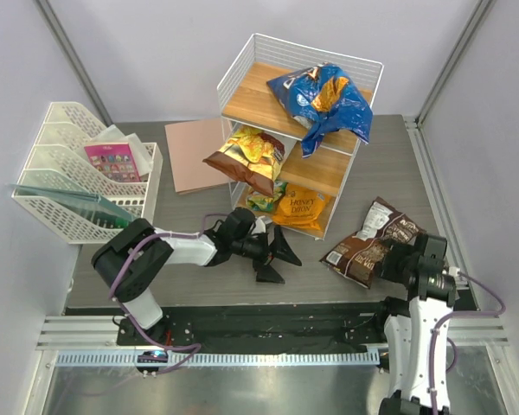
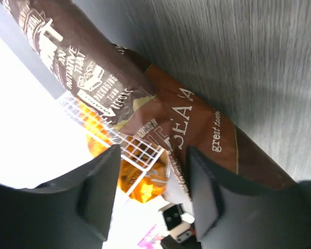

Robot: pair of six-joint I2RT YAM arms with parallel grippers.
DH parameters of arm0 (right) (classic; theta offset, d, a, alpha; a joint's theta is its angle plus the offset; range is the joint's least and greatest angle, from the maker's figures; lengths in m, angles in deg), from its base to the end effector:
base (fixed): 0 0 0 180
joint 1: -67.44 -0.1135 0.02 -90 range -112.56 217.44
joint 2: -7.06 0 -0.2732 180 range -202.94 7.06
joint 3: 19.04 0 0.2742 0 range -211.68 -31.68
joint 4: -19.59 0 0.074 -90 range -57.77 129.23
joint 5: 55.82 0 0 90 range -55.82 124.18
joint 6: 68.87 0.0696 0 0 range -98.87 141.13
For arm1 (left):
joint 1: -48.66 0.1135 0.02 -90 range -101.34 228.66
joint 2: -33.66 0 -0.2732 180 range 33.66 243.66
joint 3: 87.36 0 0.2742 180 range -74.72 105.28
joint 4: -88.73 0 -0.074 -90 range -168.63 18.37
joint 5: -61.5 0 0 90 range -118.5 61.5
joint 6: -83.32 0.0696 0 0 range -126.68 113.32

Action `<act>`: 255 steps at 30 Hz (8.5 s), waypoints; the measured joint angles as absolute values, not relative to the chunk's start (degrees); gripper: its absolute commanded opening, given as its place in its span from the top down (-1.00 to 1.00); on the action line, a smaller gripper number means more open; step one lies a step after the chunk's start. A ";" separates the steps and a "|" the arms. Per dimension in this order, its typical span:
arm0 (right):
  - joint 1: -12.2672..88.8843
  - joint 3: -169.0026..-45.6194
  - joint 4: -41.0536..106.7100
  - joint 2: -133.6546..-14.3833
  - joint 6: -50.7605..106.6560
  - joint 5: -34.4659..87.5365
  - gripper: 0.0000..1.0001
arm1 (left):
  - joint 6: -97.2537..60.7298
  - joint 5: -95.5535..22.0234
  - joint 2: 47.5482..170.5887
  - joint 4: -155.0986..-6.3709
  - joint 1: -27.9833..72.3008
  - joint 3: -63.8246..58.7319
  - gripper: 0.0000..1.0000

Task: Place and organize the chips bags onto the shelf
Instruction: Move the potato chip to the center of the board, then pick up the potato chip from the center of the board, then place the potato chip on the shelf.

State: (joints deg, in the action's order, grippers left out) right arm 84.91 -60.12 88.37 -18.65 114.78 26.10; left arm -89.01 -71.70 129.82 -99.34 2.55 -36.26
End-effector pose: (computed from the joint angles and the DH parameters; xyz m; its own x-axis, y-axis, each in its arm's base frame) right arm 0.1207 -0.0277 0.1900 0.2656 0.9522 0.1506 0.7505 -0.3023 0.5877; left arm 0.2032 -0.2800 0.1160 -0.9520 -0.0525 0.3016 -0.2927 0.4446 -0.8466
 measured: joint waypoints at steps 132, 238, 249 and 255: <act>52.98 -64.89 82.54 -60.07 93.62 16.07 -0.02 | -85.18 -37.74 143.02 -123.27 -13.43 -33.07 -0.61; 72.87 -112.19 95.89 -86.82 65.97 43.78 -0.15 | -62.19 -43.60 89.61 -39.71 4.89 -10.95 1.00; 73.85 -117.83 92.61 -93.34 64.40 38.82 -0.14 | -62.54 -43.66 93.80 -29.92 4.98 7.00 1.00; 74.81 -117.85 91.17 -94.58 64.40 35.85 -0.11 | -64.79 -34.94 93.43 -26.51 6.07 7.81 1.00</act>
